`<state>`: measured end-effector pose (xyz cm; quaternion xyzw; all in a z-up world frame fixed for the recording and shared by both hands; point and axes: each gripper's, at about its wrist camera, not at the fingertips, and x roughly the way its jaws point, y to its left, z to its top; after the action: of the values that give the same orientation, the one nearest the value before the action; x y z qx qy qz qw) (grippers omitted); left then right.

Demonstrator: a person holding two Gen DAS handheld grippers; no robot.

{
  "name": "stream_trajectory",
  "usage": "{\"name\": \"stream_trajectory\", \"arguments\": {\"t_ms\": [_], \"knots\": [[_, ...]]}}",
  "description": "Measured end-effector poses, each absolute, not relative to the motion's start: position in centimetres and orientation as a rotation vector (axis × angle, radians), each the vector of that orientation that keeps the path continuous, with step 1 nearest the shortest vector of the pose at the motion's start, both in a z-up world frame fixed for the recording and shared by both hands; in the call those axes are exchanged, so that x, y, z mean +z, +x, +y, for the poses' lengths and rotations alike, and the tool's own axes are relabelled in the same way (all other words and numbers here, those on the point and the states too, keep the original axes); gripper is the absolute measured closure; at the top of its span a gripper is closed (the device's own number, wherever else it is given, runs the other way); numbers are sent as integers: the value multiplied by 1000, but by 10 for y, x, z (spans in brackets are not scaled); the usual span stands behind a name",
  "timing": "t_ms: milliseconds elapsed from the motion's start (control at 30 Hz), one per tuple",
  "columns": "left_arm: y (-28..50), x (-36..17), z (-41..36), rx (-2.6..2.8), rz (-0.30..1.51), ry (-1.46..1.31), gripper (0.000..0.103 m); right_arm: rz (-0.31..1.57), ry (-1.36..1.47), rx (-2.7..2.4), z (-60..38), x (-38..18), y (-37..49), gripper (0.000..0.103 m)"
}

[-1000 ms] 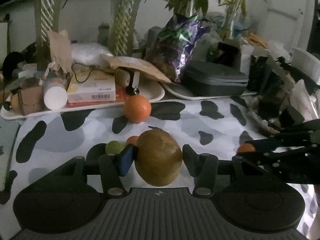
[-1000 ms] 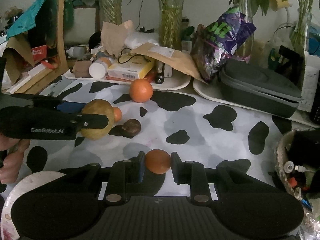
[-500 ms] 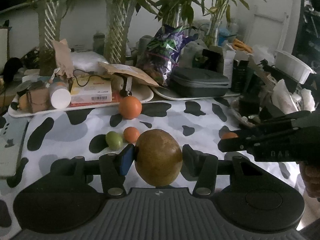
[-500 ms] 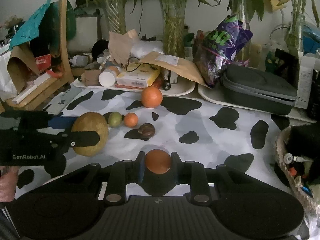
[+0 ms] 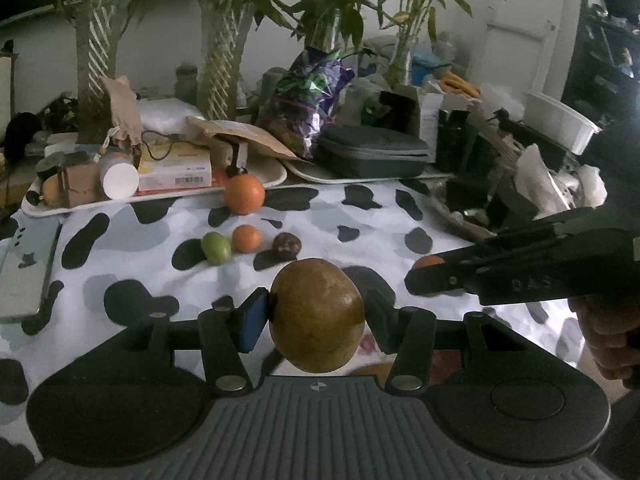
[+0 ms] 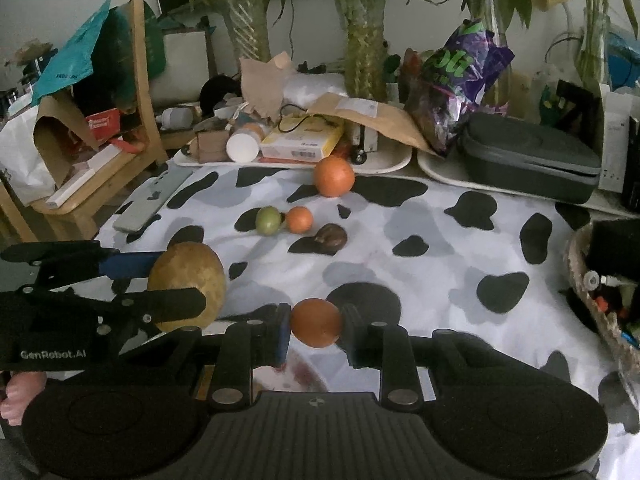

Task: Organize fruits

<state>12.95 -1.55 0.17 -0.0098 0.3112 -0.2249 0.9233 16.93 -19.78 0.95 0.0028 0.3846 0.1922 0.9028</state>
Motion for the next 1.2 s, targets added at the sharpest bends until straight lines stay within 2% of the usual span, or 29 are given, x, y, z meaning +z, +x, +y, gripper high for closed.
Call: {"name": "stream_trajectory", "arguments": {"t_ms": [833,1200], "knots": [[51,-11,-18,-486,790,30,53,792,44,375,-198,17,99,75],[56,-26,-14,-457,883,-10,51,878,58,341,-198,1,106,75]]}}
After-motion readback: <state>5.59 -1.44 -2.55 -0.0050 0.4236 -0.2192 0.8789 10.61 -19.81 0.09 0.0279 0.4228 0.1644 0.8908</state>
